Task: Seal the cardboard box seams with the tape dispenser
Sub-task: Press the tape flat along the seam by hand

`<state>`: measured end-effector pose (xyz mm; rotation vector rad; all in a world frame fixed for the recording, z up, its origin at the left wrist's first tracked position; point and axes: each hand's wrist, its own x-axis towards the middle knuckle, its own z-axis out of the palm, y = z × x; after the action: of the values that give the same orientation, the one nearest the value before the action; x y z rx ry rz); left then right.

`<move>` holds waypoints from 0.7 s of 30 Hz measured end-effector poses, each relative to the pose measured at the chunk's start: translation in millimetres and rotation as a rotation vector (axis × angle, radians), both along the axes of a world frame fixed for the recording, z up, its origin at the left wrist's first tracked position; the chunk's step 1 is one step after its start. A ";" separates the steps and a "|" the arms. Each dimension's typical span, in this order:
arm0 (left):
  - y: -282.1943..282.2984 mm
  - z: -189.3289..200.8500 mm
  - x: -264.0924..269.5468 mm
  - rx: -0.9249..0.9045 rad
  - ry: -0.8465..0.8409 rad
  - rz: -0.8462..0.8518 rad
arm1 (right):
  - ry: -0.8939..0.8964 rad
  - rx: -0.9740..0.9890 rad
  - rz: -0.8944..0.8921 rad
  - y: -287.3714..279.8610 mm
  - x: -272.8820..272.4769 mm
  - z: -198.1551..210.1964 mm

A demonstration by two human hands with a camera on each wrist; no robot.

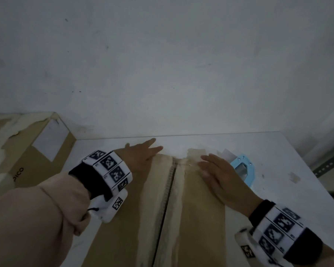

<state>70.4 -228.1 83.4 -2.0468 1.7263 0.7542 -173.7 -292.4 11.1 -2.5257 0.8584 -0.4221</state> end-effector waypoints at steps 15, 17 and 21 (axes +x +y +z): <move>105.7 -5.9 -47.8 0.109 0.138 -0.028 | 0.377 -0.119 0.091 -1.8 53.3 -0.3; 111.0 -5.0 -53.2 0.101 0.156 0.017 | 0.349 -0.146 0.143 -2.9 68.6 1.8; 98.7 -13.8 -41.8 -0.028 0.069 0.094 | 0.362 -0.158 0.216 -8.4 80.2 -3.7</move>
<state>28.6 -129.4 69.6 -2.1569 1.6965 0.8434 -93.5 -300.8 7.4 -2.8551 0.6846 0.0420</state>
